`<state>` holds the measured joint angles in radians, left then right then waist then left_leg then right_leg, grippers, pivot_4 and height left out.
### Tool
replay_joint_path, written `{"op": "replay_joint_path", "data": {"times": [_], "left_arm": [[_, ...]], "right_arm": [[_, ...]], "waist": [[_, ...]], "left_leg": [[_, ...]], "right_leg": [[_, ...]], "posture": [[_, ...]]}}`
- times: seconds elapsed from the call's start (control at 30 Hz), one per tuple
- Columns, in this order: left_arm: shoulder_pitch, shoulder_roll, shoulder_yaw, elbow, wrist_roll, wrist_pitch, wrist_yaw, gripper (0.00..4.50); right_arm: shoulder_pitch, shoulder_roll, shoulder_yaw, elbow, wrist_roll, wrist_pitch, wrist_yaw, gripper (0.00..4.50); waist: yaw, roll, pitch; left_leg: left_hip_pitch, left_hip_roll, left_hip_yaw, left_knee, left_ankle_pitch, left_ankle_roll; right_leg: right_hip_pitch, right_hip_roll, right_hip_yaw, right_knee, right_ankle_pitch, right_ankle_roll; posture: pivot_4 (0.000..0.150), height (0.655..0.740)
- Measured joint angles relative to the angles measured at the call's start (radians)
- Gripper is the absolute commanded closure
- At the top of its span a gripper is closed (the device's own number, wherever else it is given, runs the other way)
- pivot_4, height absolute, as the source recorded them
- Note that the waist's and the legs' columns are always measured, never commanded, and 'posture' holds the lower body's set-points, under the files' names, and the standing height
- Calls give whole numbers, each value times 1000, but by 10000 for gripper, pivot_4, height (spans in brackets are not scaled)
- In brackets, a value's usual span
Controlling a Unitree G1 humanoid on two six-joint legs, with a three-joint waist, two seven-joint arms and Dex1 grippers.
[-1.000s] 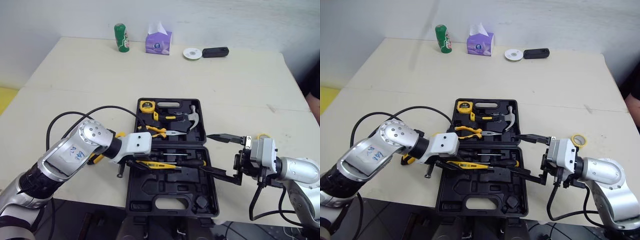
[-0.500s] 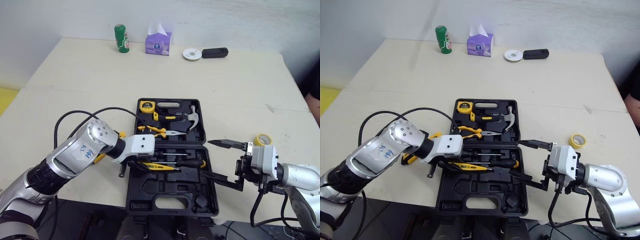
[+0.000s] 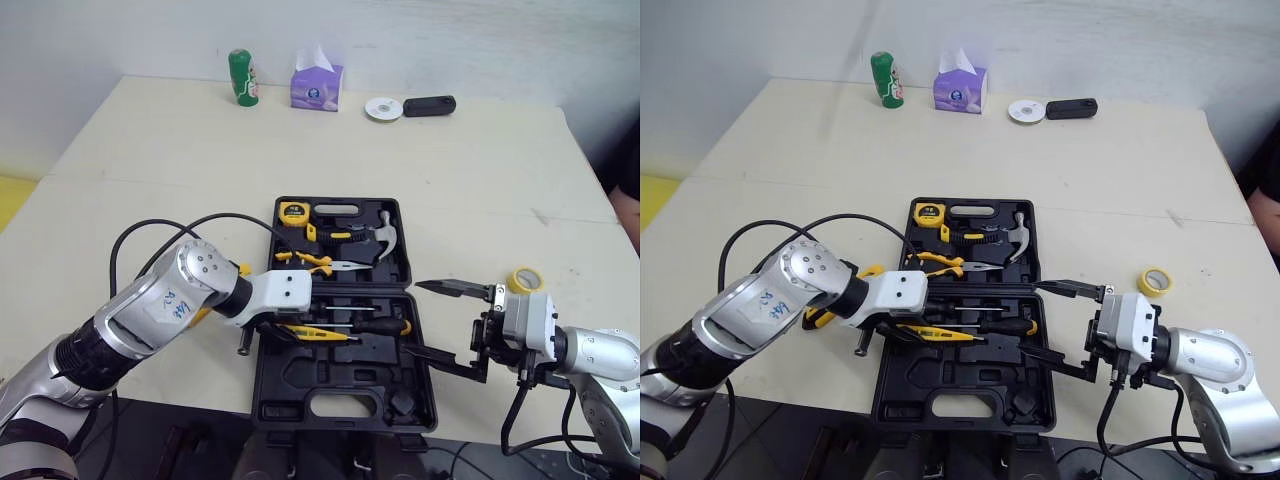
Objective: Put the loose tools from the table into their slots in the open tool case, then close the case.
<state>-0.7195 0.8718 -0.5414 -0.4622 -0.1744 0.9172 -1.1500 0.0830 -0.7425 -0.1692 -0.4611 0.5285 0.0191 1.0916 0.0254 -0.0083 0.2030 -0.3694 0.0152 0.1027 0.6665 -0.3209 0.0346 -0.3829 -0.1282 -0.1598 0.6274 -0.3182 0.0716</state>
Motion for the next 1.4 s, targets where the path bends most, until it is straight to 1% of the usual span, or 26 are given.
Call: {"op": "replay_joint_path", "data": {"times": [0.2,0.63,0.93,1.13,1.2,1.23,1.3,1.4], "left_arm": [[-20,0,-22,-38,2,56,0,39906],[-16,6,-31,-51,10,67,25,39906],[-33,-38,-35,-71,-6,187,54,39906],[-35,-31,-42,-76,-10,192,64,39906],[-35,-28,-42,-75,-10,178,65,29632],[-32,-31,-37,-74,-14,171,65,26512],[-17,-55,-21,-72,-23,169,76,17492],[-9,-42,-26,-72,-28,137,68,4435]], "right_arm": [[-13,1,6,3,-1,-2,2,0],[-31,16,41,18,-3,-3,-5,0],[-47,29,52,21,-24,-3,-14,0],[-55,42,55,21,-32,-4,-14,0],[-57,45,55,22,-33,-4,-15,0],[-57,46,55,22,-34,-4,-14,0],[-61,47,57,23,-36,-4,-15,0],[-68,48,66,24,-36,-4,-15,0]], "waist": [[0,0,0],[0,0,0],[1,0,0],[1,0,0],[1,0,0],[1,0,0],[1,0,0],[1,0,0]], "left_leg": [[0,0,0,0,0,0],[2,0,-1,2,0,0],[2,0,-3,3,0,0],[3,-1,-4,3,0,0],[3,-1,-4,4,0,0],[3,-1,-4,4,0,0],[2,-1,-5,5,0,0],[2,-1,-6,6,0,0]], "right_leg": [[0,0,0,0,0,0],[2,0,0,0,0,0],[5,0,0,0,0,0],[6,0,-1,0,0,0],[6,0,-1,0,0,0],[6,0,-1,0,0,0],[6,0,-1,0,0,0],[6,0,-1,0,0,0]], "posture": [[1500,7400],[1500,7400],[1500,7400],[1500,7400],[1500,7400],[1500,7400],[1500,7400],[1500,7400]]}}
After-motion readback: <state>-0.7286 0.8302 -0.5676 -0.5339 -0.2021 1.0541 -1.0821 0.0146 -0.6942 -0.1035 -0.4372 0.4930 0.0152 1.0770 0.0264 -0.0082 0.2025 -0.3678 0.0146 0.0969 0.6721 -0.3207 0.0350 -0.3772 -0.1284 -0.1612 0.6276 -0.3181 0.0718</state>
